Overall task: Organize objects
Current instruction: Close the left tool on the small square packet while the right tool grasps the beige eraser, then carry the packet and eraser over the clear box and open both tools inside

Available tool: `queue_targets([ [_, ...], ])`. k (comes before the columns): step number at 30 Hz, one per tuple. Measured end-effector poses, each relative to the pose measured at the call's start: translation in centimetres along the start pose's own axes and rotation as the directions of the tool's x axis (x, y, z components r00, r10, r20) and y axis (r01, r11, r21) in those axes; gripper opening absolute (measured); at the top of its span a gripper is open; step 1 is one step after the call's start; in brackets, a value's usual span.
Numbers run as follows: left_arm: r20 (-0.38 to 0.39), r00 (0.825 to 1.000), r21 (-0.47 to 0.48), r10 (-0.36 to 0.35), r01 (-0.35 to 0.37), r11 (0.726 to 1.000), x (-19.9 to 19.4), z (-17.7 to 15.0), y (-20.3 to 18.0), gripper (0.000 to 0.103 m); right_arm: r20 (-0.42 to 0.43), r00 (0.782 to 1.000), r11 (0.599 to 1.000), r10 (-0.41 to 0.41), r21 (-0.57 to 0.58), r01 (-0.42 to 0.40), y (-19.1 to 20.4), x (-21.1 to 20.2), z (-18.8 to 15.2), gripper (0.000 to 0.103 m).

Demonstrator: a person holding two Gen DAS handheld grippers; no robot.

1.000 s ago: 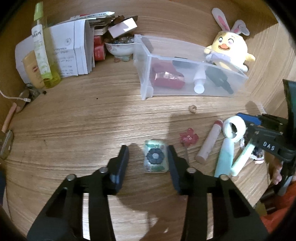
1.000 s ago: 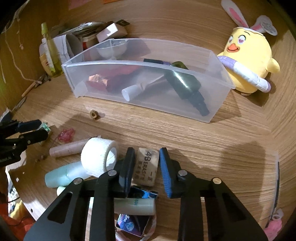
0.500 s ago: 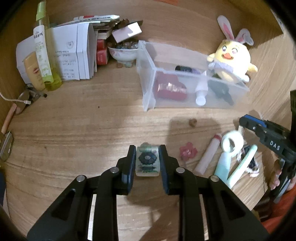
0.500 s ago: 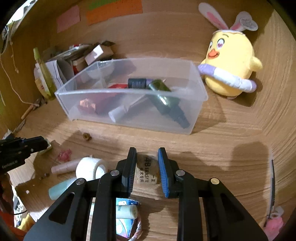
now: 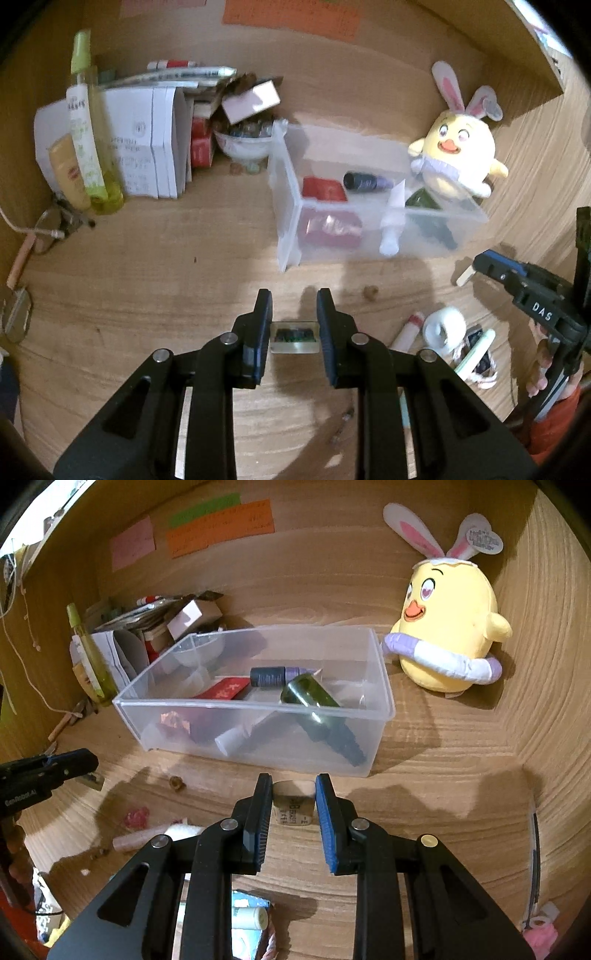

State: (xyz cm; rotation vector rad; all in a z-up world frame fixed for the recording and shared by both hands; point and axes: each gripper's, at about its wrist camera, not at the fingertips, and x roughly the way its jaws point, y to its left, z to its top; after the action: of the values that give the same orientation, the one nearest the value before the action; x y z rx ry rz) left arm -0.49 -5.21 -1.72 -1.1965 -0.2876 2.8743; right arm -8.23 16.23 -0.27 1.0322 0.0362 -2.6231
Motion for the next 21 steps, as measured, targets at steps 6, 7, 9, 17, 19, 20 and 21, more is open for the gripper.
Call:
queue_targets([
  [6, 0.059, 0.998, 0.011, -0.015, 0.015, 1.000, -0.7, 1.9, -0.9, 0.024, 0.050, 0.999, 1.000, 0.022, -0.001, -0.022, 0.3, -0.9, 1.5, 0.022],
  [7, 0.066, 0.998, 0.014, -0.017, 0.016, 1.000, -0.8, 2.2, -1.0, 0.024, 0.059, 0.998, 1.000, 0.023, -0.004, -0.023, 0.4, -1.0, 1.7, 0.022],
  [9, 0.085, 0.996, 0.020, -0.019, 0.017, 1.000, -1.1, 2.7, -1.3, 0.024, 0.073, 0.997, 1.000, 0.026, -0.012, -0.025, 0.7, -1.3, 2.2, 0.022],
  [17, 0.142, 0.989, 0.045, -0.040, 0.034, 0.998, -1.7, 4.9, -2.5, 0.024, 0.115, 0.993, 1.000, 0.015, 0.000, -0.015, 0.3, -1.8, 3.6, 0.022],
  [19, 0.155, 0.987, 0.057, -0.041, 0.033, 0.998, -1.8, 5.5, -2.8, 0.024, 0.122, 0.992, 1.000, 0.006, 0.005, -0.007, 0.0, -1.9, 4.0, 0.022],
  [20, 0.162, 0.986, 0.062, -0.043, 0.033, 0.998, -1.9, 5.8, -2.9, 0.024, 0.126, 0.992, 1.000, 0.000, 0.006, -0.001, -0.2, -2.0, 4.1, 0.022],
  [21, 0.169, 0.984, 0.069, -0.046, 0.034, 0.997, -1.9, 6.1, -3.1, 0.024, 0.130, 0.991, 1.000, -0.009, 0.006, 0.008, -0.3, -2.0, 4.2, 0.022],
])
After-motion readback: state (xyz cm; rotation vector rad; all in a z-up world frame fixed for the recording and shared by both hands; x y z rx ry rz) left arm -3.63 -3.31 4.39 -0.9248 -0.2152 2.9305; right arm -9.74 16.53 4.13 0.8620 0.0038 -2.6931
